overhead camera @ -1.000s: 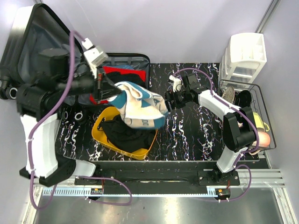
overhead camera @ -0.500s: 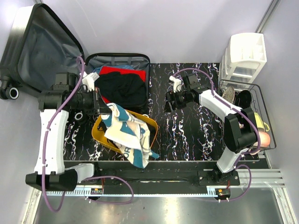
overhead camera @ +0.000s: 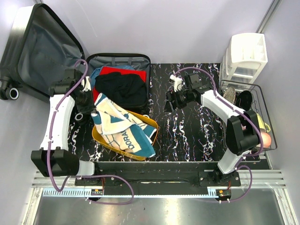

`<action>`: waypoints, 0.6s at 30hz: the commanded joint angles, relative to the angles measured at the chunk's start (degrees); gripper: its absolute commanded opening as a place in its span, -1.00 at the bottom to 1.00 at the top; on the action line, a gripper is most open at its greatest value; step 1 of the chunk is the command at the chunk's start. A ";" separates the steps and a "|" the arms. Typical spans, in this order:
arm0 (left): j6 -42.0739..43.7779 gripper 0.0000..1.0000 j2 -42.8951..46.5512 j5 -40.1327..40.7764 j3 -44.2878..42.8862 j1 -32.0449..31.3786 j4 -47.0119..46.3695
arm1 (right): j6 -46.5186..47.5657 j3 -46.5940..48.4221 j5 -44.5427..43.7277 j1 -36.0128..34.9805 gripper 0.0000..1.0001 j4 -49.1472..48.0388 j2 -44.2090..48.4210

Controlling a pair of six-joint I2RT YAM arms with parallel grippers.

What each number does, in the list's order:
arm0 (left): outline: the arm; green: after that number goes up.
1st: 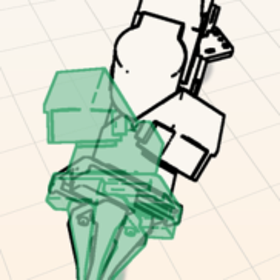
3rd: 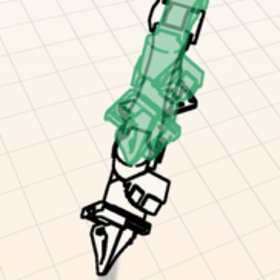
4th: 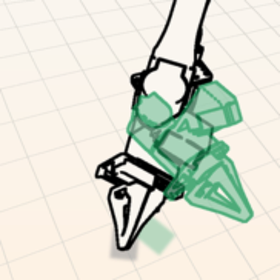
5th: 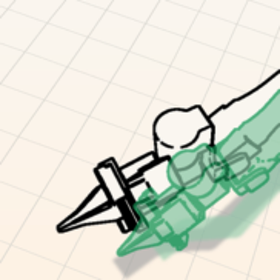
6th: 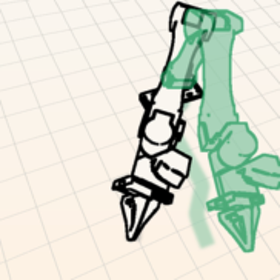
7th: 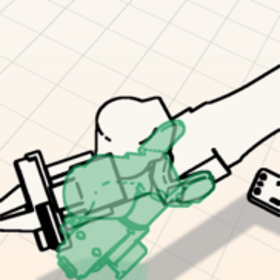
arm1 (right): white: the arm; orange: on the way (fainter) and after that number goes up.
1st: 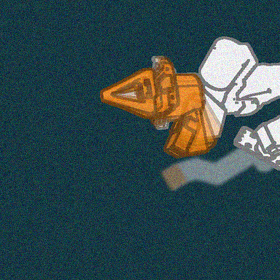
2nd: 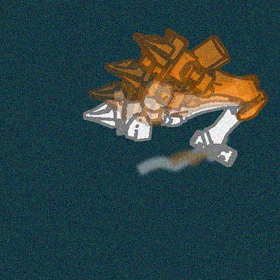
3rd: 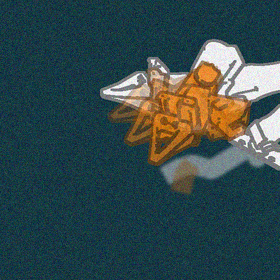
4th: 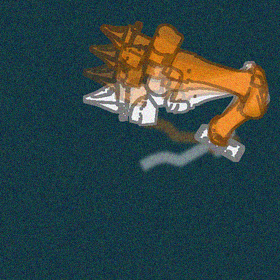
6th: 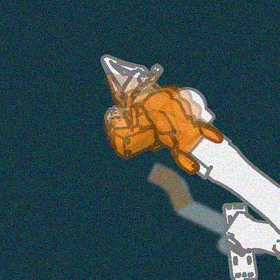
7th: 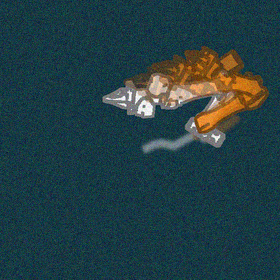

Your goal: Open, take out, and arrange the luggage

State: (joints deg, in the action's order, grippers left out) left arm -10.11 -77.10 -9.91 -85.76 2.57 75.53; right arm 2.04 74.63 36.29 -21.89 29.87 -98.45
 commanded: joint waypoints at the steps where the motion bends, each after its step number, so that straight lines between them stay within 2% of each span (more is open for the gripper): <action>1: 3.32 -1.00 0.37 0.79 -2.13 -0.01 -3.35 | 1.38 -0.19 2.82 0.27 0.59 -0.34 4.67; 4: 11.49 -1.00 4.84 -0.01 -1.27 -8.96 -9.33 | 1.56 -0.54 2.47 0.36 0.60 -0.42 4.59; 5: 12.56 -1.00 7.20 -0.37 0.92 -14.29 -10.39 | 1.65 -0.45 2.47 0.27 0.60 -0.34 4.50; 7: 16.25 -1.00 8.45 -2.82 5.13 -19.33 -11.72 | 1.73 -0.19 2.38 0.27 0.60 -0.16 4.32; 8: 16.78 -1.00 8.28 -0.05 6.99 -24.66 -12.07 | 1.74 -0.01 2.20 0.27 0.60 -0.25 4.24; 9: 17.05 -1.00 7.67 1.46 9.18 -26.63 -12.24 | 1.74 -0.01 2.20 0.36 0.61 -0.16 4.15; 11: 18.02 -1.00 4.18 4.71 14.70 -29.45 -11.81 | 2.00 0.43 2.12 0.27 0.61 0.37 4.23; 16: 23.11 -1.00 -1.55 8.05 23.33 -30.43 -15.67 | 3.05 0.08 2.11 0.53 0.63 1.42 4.41; 18: 24.86 -0.91 -3.40 9.82 24.58 -30.61 -16.81 | 3.23 0.08 2.12 0.62 0.63 1.42 4.06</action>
State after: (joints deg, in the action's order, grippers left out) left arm 9.17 -78.35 -5.76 -64.10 -27.59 62.24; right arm 3.73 74.30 37.41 -21.74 30.33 -96.01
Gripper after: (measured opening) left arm 0.049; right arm 0.809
